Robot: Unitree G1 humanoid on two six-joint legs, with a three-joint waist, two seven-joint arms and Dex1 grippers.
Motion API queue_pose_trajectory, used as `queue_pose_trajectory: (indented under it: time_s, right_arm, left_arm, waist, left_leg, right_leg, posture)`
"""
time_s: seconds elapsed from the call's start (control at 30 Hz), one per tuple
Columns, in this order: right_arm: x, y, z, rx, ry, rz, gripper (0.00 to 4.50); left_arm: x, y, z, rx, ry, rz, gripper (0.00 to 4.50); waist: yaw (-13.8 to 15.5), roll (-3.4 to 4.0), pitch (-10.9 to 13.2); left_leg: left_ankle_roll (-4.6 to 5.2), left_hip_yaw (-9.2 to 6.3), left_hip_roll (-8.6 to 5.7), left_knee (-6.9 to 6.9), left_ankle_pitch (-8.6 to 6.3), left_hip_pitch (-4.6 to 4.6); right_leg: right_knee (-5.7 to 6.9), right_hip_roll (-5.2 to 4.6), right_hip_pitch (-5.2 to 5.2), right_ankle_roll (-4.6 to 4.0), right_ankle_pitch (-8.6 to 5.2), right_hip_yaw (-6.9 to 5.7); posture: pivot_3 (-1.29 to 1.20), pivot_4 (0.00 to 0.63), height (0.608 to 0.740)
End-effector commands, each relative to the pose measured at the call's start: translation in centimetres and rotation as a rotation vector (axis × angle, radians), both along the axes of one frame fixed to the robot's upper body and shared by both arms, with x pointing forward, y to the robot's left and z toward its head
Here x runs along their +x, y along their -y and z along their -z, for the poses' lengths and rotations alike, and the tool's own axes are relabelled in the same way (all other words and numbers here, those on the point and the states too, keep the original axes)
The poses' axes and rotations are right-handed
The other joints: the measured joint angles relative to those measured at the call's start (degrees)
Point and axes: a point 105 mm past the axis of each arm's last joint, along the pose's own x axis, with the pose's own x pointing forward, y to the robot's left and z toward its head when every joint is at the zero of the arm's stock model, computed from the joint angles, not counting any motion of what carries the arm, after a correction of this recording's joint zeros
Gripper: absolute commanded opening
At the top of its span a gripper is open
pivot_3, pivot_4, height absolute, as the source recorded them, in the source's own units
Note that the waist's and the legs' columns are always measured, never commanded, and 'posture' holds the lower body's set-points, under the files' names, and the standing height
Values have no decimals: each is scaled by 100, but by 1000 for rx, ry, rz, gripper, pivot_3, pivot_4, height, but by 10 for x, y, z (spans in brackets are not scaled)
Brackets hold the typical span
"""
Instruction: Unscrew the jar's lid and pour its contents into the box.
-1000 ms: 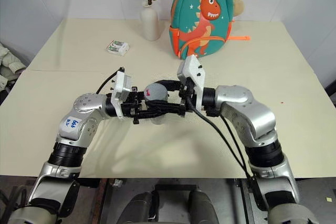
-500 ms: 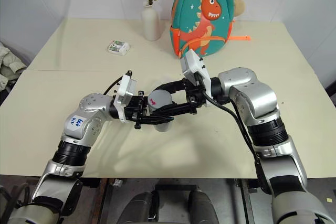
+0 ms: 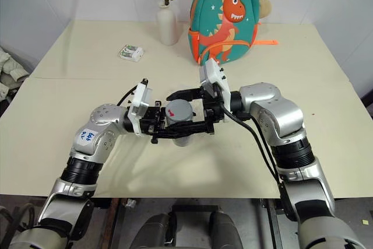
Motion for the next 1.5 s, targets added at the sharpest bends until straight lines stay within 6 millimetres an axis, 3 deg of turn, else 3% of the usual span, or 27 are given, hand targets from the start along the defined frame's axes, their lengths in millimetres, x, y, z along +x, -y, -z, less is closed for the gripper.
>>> queue_pose_trajectory:
  time_s: [0.03, 0.2, 0.33, 0.57, 0.87, 1.03, 1.5]
  right_arm:
    - [-2, 10, -15, 32, 94, 24, 4474]
    - [-7, 18, -18, 34, 98, 39, 4474]
    - [-10, 8, -21, 77, 98, 71, 4474]
    - [-5, -11, -15, 92, 112, 139, 4474]
    - [8, -15, -18, 120, 126, 215, 4474]
    - [11, -1, -28, 141, 127, 237, 4474]
    - [28, 56, -21, 35, 131, 359, 4474]
  left_arm:
    - [-1, -3, -11, -30, 47, -11, 2075]
    - [1, -15, -6, -25, 33, -63, 2075]
    - [8, -19, -3, -18, 48, -136, 2075]
    - [8, -11, -5, -38, 54, -132, 2075]
    - [4, -3, -3, -43, 46, -102, 2075]
    - [3, -5, -4, -45, 48, -100, 2075]
    - [5, -9, -4, -47, 53, -110, 2075]
  waist:
    - [4, 0, 0]
    - [-4, 0, 0]
    - [-10, 0, 0]
    - [0, 0, 0]
    - [-6, 0, 0]
    - [-3, 0, 0]
    - [3, 0, 0]
  left_leg:
    - [0, 0, 0, 0, 0, -1]
    - [0, 0, 0, -1, -1, -1]
    - [-1, -4, 2, -3, -1, -2]
    - [-1, -5, 0, -3, -1, -3]
    - [-1, -6, 0, -4, -1, -5]
    - [-1, -5, 0, -4, -1, -5]
    - [0, -5, 0, -4, -1, -6]
  right_leg:
    - [-1, 0, 0, 0, 0, 0]
    - [-3, -1, 0, 0, 0, 0]
    - [-5, 0, 0, 0, 0, -2]
    - [-6, -3, 0, 0, 0, -2]
    - [-8, -2, -1, 0, 0, -4]
    - [-7, -2, -1, 0, 0, -5]
    - [-11, -1, -1, 0, 0, -6]
  posture:
    - [0, 150, 740]
    - [0, 150, 740]
    - [0, 150, 740]
    - [0, 150, 740]
    - [0, 150, 740]
    - [0, 150, 740]
    - [0, 150, 740]
